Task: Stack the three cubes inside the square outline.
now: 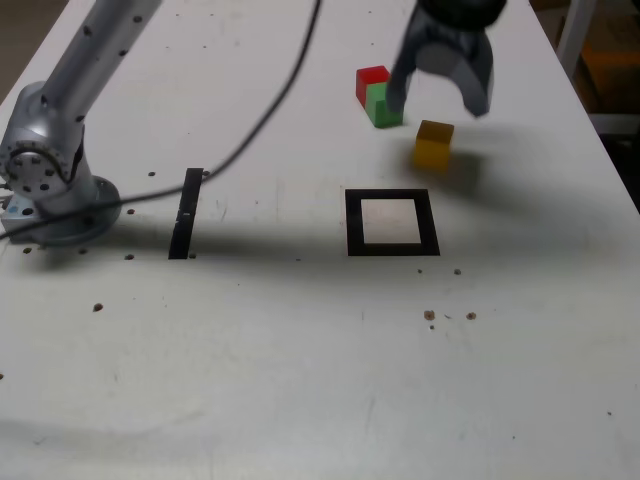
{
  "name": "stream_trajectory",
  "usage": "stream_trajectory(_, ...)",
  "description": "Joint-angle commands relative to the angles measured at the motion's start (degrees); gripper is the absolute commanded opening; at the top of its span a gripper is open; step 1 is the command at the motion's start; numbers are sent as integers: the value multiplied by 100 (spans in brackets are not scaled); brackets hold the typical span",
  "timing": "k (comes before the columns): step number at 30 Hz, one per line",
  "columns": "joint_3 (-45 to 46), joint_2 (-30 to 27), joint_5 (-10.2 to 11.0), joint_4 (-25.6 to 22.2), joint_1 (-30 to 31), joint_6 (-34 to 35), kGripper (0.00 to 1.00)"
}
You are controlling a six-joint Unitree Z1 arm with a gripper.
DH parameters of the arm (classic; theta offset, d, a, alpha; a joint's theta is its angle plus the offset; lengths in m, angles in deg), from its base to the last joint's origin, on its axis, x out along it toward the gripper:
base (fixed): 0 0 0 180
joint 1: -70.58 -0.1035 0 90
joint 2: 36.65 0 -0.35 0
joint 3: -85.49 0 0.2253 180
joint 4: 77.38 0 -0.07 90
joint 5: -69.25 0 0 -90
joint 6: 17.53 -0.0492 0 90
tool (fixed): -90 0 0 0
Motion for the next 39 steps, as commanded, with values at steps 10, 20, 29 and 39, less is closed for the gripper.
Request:
stream_trajectory(10,350,-768,154,-476,-1382,-6,100)
stream_trajectory(20,1544,-716,-348,445,-2166,-8,99)
stream_trajectory(29,1505,-349,-654,1022,-2183,45,99)
stream_trajectory(39,1176,124,-510,1033,-2154,164,98)
